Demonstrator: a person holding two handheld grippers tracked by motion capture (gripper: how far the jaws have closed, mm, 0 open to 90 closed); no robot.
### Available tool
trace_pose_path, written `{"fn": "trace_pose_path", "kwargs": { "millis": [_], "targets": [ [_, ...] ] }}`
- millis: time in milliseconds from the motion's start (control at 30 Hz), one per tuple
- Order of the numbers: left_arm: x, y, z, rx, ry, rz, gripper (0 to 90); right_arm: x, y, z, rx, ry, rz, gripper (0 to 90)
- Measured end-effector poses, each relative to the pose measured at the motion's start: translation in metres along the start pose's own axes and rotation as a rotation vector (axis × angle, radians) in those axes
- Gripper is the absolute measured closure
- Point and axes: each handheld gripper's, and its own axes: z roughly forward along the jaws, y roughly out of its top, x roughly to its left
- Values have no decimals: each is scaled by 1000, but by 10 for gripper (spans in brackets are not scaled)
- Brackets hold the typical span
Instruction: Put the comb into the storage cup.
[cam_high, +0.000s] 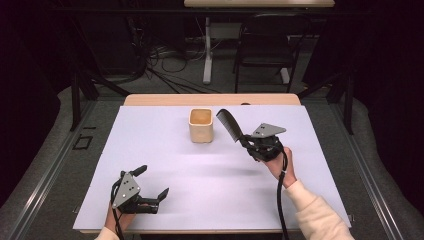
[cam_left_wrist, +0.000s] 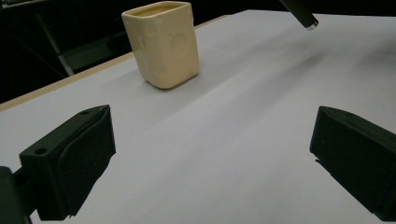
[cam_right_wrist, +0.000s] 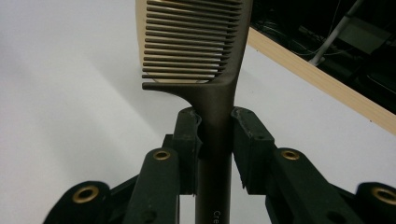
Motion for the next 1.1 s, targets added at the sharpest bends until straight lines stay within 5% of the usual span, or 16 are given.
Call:
{"fn": "trace_pose_path", "kwargs": {
  "millis": [1100],
  "targets": [
    [-1, 1, 1, -7, -5, -4, 2, -5, 37, 19, -33, 36, -6, 719]
  ]
}}
